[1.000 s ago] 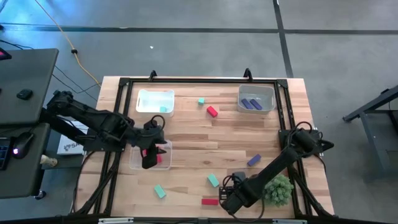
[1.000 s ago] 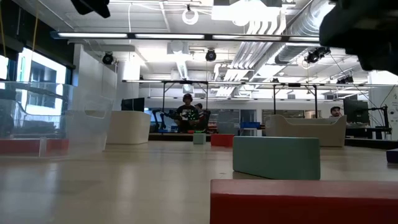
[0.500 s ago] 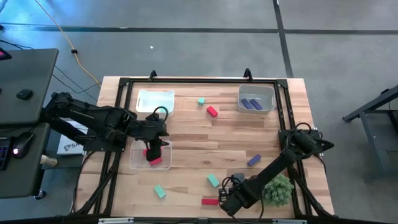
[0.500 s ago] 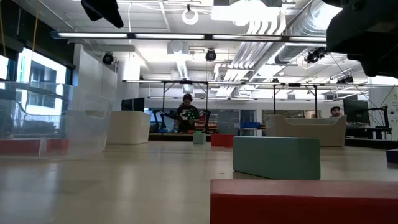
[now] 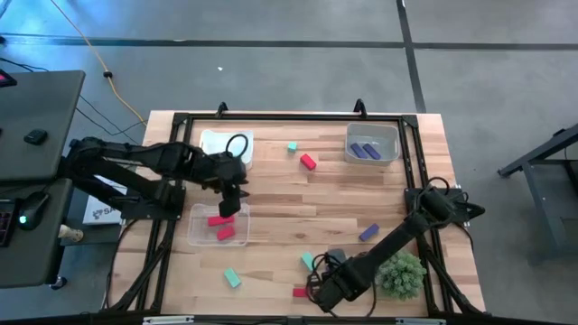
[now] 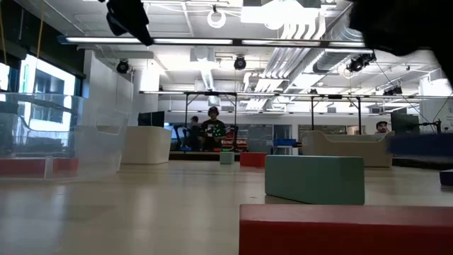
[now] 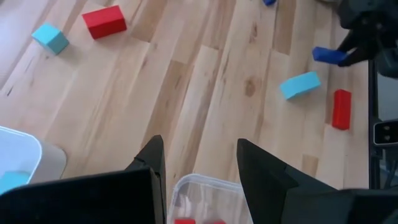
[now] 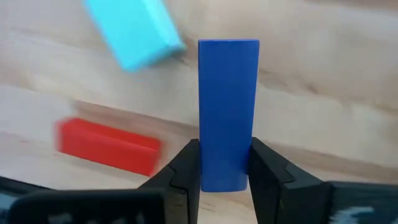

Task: Sort & place blocks by color
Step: Put the bottom violet block into the gray bin

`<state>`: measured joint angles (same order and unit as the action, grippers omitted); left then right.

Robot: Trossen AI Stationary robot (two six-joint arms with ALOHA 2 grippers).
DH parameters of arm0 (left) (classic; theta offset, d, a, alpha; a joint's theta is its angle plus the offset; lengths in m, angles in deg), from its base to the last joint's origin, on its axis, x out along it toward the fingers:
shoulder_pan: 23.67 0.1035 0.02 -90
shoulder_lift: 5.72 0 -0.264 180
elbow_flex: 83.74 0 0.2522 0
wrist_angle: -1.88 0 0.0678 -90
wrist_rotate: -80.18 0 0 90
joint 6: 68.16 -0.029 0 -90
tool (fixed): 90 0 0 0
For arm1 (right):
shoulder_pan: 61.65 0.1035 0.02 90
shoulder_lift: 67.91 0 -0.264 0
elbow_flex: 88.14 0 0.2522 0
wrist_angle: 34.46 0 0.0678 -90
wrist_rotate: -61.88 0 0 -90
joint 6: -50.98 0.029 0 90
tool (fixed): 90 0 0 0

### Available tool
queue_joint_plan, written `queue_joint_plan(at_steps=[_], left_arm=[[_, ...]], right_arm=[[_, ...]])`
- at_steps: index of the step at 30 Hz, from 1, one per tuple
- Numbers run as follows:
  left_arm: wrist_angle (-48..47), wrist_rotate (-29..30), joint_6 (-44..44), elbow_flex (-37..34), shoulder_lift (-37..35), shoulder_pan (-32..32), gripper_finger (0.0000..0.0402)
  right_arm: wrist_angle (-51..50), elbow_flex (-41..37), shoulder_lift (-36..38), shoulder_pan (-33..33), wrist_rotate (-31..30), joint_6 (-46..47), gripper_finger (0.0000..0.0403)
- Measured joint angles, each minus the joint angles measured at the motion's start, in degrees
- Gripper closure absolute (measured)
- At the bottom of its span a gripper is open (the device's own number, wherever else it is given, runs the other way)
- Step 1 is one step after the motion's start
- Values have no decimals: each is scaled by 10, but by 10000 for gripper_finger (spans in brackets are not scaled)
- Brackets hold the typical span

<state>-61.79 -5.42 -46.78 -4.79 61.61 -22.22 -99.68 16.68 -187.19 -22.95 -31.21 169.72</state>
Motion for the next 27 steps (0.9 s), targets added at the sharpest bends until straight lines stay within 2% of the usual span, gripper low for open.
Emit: queue_joint_plan(at_steps=[9,18,27], left_arm=[[0,-25,-32,0,0,77,288],[0,-29,-31,0,0,139,288],[2,-89,-40,0,0,207,288]], right_arm=[[-44,64,0,-65,-61,-125,322],[-90,119,1,-146,-94,-335,321],[-122,167,2,-229,-103,-552,321]])
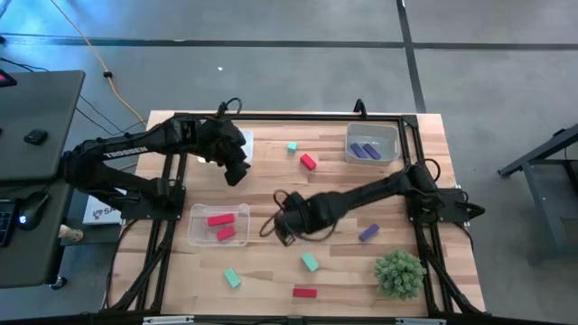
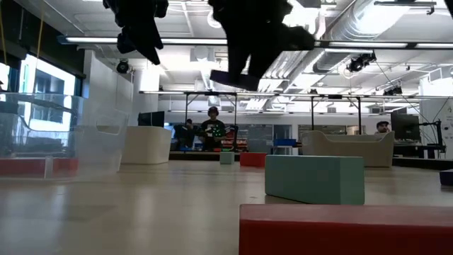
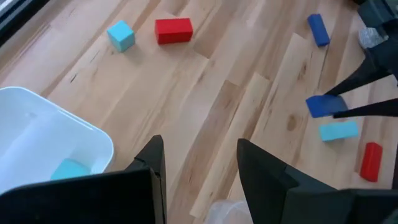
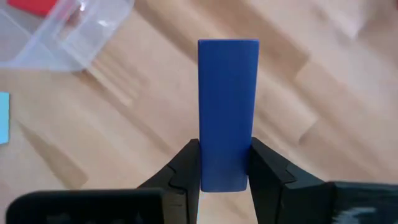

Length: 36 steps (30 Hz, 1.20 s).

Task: Sort & place blocks by color
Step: Put the bottom violet block into the gray bin

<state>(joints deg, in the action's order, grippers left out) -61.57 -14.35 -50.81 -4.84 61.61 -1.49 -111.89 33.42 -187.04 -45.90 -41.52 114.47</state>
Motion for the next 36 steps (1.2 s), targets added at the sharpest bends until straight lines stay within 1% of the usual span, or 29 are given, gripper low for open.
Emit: queue_joint_plan(at_steps=[7,12,19,25,31,36], left_arm=[[2,-1,1,0,0,49,288],[12,-2,20,0,0,85,288],[62,-67,50,0,0,125,288],[101,-74,62,0,0,137,288],[111,-73,67,0,0,140,288],[111,-72,67,0,0,140,288]], right_arm=[[-4,26,0,-65,0,-153,321],[-3,41,0,-109,0,-262,321],[11,66,1,-166,-1,-414,321],[22,88,1,-208,-5,-505,320],[-10,113,1,-248,-67,-570,320],[-65,134,1,-288,-115,-590,320]])
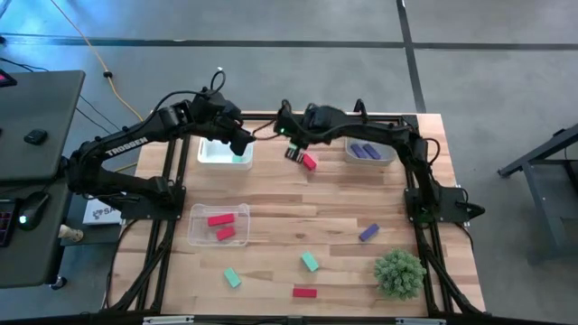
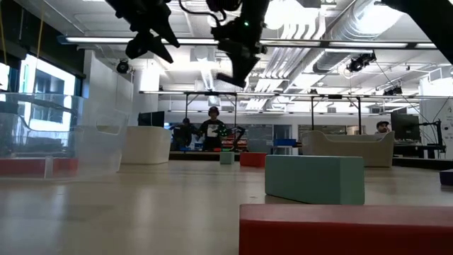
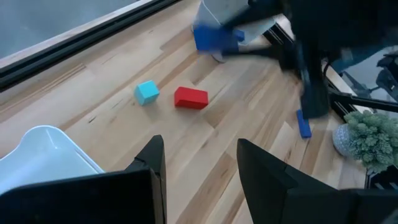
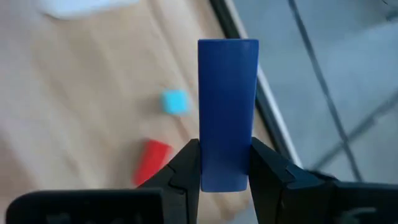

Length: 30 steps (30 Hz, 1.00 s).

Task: Sort & place blocks by color
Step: Put the bottom violet block into the gray bin

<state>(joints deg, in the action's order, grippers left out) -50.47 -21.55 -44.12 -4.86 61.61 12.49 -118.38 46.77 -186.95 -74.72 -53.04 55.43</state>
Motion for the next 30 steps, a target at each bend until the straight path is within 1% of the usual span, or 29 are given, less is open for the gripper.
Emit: queue_joint_plan(at_steps=[6,11,16,20,23,30], left_arm=[[0,1,-18,0,0,-5,288],[0,4,-39,0,0,-18,289],[0,4,-60,0,0,-25,289],[0,4,-67,0,0,-26,289],[1,4,-74,0,0,-26,289],[6,4,-101,0,1,-26,289]], right_arm=[[-86,5,0,-49,-41,2,320],[-138,-6,0,-88,-46,20,320],[-157,-33,11,-125,-39,31,320],[-155,-83,36,-154,-29,47,320],[-143,-135,65,-174,-19,57,320],[-56,-276,149,-212,34,72,320]])
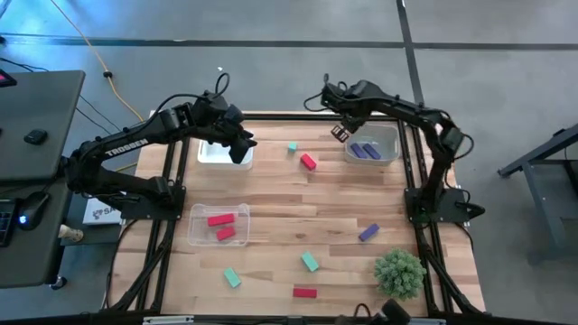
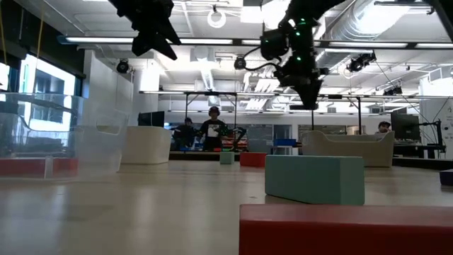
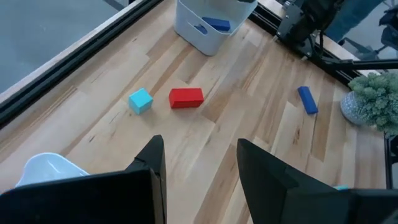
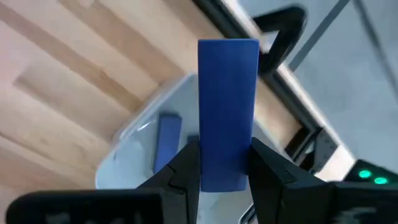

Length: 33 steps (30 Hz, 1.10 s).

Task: Sort & place blocks by color
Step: Put the bottom violet block into the gray bin

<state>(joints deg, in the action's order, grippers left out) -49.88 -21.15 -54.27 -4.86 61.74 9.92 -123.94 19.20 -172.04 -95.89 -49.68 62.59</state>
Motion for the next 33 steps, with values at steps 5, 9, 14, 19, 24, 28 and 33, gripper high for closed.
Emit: queue_joint_plan(at_steps=[5,9,14,19,24,28,33], left_arm=[[24,0,-27,0,2,0,289],[47,0,-45,0,2,0,289],[63,0,-49,0,2,0,289],[63,0,-51,0,2,0,289],[58,0,-53,0,2,0,289],[42,0,-66,0,2,-3,289],[42,0,-66,0,2,-9,289]], right_arm=[[52,-92,52,-18,37,19,320],[105,-159,80,-29,67,31,320],[163,-225,89,-42,110,32,320],[212,-268,89,-52,133,31,320],[230,-294,89,-67,141,32,320],[252,-317,89,-78,163,35,320],[277,-343,89,-90,193,36,320]])
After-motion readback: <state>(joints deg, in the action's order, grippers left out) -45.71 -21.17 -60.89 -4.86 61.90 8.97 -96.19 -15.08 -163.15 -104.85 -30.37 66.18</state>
